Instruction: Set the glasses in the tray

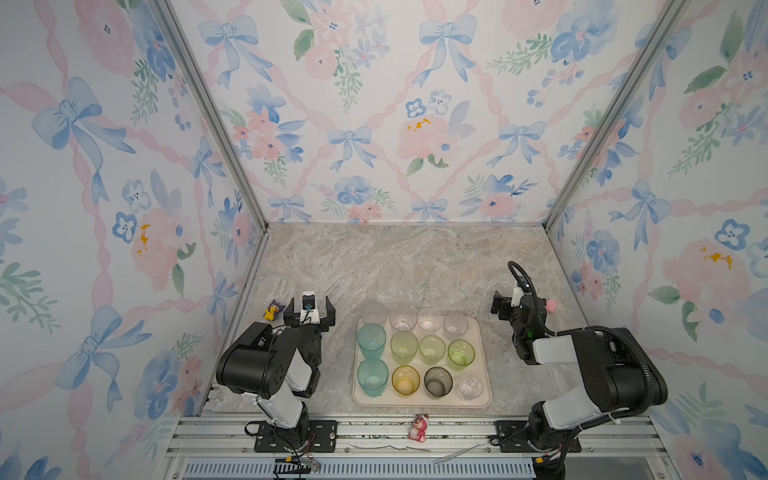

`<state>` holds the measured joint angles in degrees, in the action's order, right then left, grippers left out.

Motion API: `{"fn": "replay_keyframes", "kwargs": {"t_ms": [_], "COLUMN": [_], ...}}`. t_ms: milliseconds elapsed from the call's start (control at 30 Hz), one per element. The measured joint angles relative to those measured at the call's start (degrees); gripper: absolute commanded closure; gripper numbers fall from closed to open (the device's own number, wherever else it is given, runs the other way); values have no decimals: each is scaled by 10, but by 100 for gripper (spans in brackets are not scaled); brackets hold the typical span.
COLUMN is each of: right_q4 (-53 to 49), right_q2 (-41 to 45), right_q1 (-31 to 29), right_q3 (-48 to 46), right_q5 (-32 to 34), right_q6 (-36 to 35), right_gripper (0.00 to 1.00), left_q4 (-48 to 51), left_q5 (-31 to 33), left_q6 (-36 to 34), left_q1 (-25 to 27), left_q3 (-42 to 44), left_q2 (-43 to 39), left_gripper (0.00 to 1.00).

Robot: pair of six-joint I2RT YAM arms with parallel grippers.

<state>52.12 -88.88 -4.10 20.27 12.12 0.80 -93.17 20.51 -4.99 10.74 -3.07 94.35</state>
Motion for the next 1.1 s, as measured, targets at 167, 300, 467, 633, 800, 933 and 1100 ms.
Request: {"fn": "replay_keyframes", "kwargs": {"t_ms": [167, 300, 467, 633, 800, 933, 1100], "right_q4": [0, 0, 0, 0, 0, 0, 0], "right_q2": [0, 0, 0, 0, 0, 0, 0], "right_q1": [0, 0, 0, 0, 0, 0, 0], "right_q3": [13, 13, 13, 13, 13, 13, 13], "right_q5": [-10, -13, -13, -13, -14, -14, -14], "right_q6": [0, 0, 0, 0, 0, 0, 0], "right_gripper": [3, 3, 3, 3, 3, 3, 3], "left_q4": [0, 0, 0, 0, 0, 0, 0], "left_q5": [0, 0, 0, 0, 0, 0, 0], "left_q6": [0, 0, 0, 0, 0, 0, 0], "left_q1": [0, 0, 0, 0, 0, 0, 0], "left_q3": [0, 0, 0, 0, 0, 0, 0], "left_q2": [0, 0, 0, 0, 0, 0, 0], "left_gripper": [2, 2, 2, 2, 2, 2, 2]}}
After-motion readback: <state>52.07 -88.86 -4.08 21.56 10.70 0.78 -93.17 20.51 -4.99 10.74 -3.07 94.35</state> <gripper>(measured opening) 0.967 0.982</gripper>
